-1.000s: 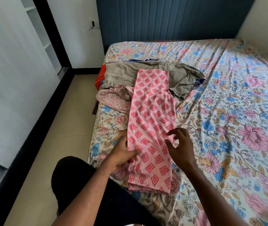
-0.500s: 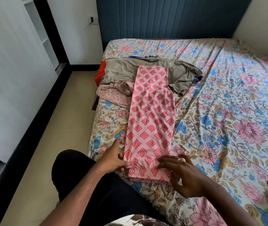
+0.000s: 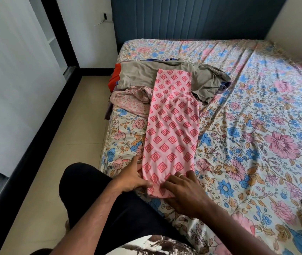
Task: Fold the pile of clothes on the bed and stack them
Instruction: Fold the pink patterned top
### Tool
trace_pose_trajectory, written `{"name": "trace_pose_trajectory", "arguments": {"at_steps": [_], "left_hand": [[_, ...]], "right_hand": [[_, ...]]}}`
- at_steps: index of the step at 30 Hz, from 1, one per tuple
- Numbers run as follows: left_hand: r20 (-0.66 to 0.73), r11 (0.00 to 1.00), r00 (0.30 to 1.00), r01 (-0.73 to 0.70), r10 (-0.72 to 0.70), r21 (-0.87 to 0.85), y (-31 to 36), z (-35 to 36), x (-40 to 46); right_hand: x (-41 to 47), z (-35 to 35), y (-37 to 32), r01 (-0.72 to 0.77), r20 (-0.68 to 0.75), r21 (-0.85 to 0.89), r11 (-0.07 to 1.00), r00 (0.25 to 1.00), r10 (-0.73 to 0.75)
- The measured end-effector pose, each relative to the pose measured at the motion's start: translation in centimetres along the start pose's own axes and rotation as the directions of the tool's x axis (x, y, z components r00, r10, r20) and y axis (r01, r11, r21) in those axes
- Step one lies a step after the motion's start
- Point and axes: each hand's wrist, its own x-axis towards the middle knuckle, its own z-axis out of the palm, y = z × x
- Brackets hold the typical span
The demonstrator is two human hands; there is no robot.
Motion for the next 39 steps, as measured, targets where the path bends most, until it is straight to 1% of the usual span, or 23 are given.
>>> {"name": "trace_pose_trajectory", "arguments": {"at_steps": [4,7,8,10,12,14,16,19,22,24,26,28,29,30,31,32,33,34,35,36,37,38,39], "left_hand": [[-0.024,0.994,0.999,-0.042,0.045,0.099,0.4,0.5,-0.5],[-0.077,0.973,0.988,-0.113,0.131,0.202,0.2,1.0,-0.9],[-0.105,0.957,0.978,-0.148,0.179,0.251,0.0,1.0,-1.1],[-0.144,0.895,0.932,-0.266,0.334,0.359,-0.7,0.8,-1.4],[-0.089,0.823,0.885,-0.384,0.458,0.419,-1.3,0.8,-1.5],[0.048,0.78,0.887,-0.429,0.459,0.456,-1.4,1.0,-1.4],[0.129,0.763,0.904,-0.415,0.408,0.496,-1.2,1.2,-1.2],[0.16,0.724,0.906,-0.411,0.392,0.554,-0.3,1.2,-1.4],[0.206,0.598,0.916,-0.383,0.344,0.704,0.1,1.5,-2.0],[0.206,0.514,0.924,-0.353,0.321,0.782,0.2,2.0,-1.9],[0.166,0.492,0.925,-0.327,0.343,0.807,0.4,2.3,-1.6],[0.137,0.485,0.907,-0.335,0.398,0.808,0.4,2.4,-1.3],[0.122,0.474,0.888,-0.348,0.444,0.809,0.4,2.4,-1.4],[0.108,0.466,0.859,-0.373,0.501,0.803,0.1,2.3,-1.3],[0.082,0.473,0.816,-0.41,0.573,0.78,-0.3,2.2,-1.3],[0.048,0.499,0.779,-0.446,0.625,0.743,-0.8,2.0,-1.3],[0.007,0.54,0.748,-0.486,0.664,0.687,-1.1,1.8,-1.4],[-0.04,0.604,0.732,-0.529,0.68,0.596,-1.2,1.6,-1.5],[-0.084,0.693,0.746,-0.564,0.661,0.449,-1.1,1.4,-1.8],[-0.108,0.784,0.788,-0.57,0.606,0.245,-0.8,1.2,-2.2],[-0.101,0.841,0.835,-0.537,0.54,0.06,-0.5,1.0,-2.6],[-0.084,0.867,0.868,-0.495,0.49,-0.061,-0.3,0.8,-2.8],[-0.076,0.877,0.88,-0.473,0.468,-0.081,-0.2,0.5,-2.9]], "right_hand": [[-0.3,-0.4,0.5,0.003,0.006,0.098,0.995,1.0,-0.004],[-0.8,-0.7,0.7,0.038,0.006,0.129,0.991,0.999,-0.039],[-1.3,-0.9,0.9,0.048,0.019,0.148,0.988,0.998,-0.052],[-2.5,-1.3,1.8,0.068,0.045,0.191,0.979,0.996,-0.078],[-3.7,-1.8,3.3,0.065,0.066,0.21,0.976,0.995,-0.081],[-4.2,-1.8,4.6,0.047,0.071,0.204,0.978,0.996,-0.062],[-3.9,-1.6,5.1,0.047,0.05,0.194,0.98,0.997,-0.058],[-3.0,-0.9,5.3,0.089,-0.018,0.135,0.987,0.996,-0.088],[-2.5,-0.8,5.2,0.056,-0.073,0.174,0.983,0.996,-0.044],[-2.1,-1.2,4.9,0.038,-0.089,0.227,0.973,0.996,-0.018],[-1.8,-1.5,4.5,0.02,-0.098,0.293,0.956,0.995,0.009],[-1.7,-1.7,4.6,-0.028,-0.057,0.371,0.928,0.997,0.053],[-1.6,-1.9,4.8,-0.046,-0.045,0.397,0.917,0.997,0.07],[-1.6,-2.0,5.0,-0.043,-0.06,0.423,0.905,0.995,0.075],[-1.6,-2.2,5.4,-0.016,-0.105,0.453,0.891,0.992,0.071],[-1.6,-2.4,5.6,0.022,-0.158,0.484,0.875,0.986,0.062],[-1.6,-2.6,5.7,0.054,-0.209,0.51,0.858,0.976,0.062],[-1.6,-2.9,5.6,0.073,-0.251,0.53,0.845,0.965,0.074],[-1.7,-3.1,5.4,0.073,-0.278,0.555,0.829,0.955,0.102],[-1.7,-3.5,5.1,0.066,-0.295,0.579,0.813,0.946,0.133],[-1.7,-3.7,4.7,0.056,-0.305,0.594,0.802,0.938,0.161],[-1.8,-3.9,4.2,0.046,-0.313,0.601,0.798,0.932,0.182],[-1.8,-4.0,3.8,0.034,-0.312,0.613,0.789,0.928,0.203]]}}
